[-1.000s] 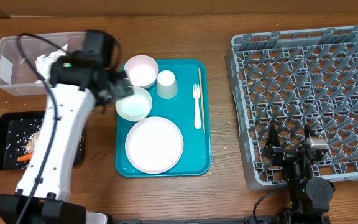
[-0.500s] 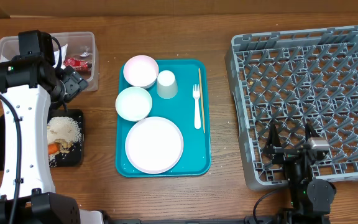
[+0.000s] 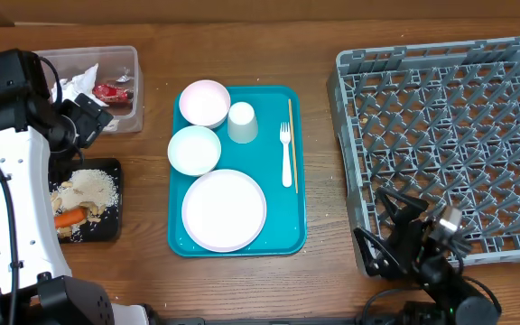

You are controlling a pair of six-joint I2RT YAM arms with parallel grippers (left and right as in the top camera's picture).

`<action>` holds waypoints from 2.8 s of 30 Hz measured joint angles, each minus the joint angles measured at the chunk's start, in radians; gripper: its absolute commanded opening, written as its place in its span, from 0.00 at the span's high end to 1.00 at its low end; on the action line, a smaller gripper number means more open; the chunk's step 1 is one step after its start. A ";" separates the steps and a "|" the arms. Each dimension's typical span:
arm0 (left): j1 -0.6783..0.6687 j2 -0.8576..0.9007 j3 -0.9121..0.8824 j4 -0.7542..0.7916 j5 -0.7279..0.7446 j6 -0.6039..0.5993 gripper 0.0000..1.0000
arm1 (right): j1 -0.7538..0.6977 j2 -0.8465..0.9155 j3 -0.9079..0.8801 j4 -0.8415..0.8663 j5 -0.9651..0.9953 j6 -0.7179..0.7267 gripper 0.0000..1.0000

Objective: Sort waste into correct bins and load items into the dishwasher rack
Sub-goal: 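Move the right gripper to the white plate and grasp its rim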

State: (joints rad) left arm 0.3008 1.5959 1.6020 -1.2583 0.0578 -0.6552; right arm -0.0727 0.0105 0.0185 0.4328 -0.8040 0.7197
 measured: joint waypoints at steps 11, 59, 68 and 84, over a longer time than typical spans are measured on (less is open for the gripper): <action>0.040 0.000 0.001 0.002 -0.005 -0.020 0.00 | 0.000 0.042 0.215 -0.212 0.005 0.122 0.00; 0.042 0.000 0.002 0.015 -0.054 -0.026 0.00 | 0.794 1.783 1.090 -0.946 0.735 -0.510 0.08; 0.042 0.000 0.002 0.009 -0.054 -0.026 0.00 | 0.794 1.838 1.090 -0.941 0.725 -0.425 0.26; 0.042 0.000 0.002 0.009 -0.054 -0.025 0.00 | 0.808 1.840 1.072 -0.938 0.703 -0.351 0.62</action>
State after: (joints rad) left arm 0.3424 1.5959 1.6039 -1.2495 0.0036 -0.6800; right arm 0.7353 1.8507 1.0901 -0.5053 -0.1013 0.3683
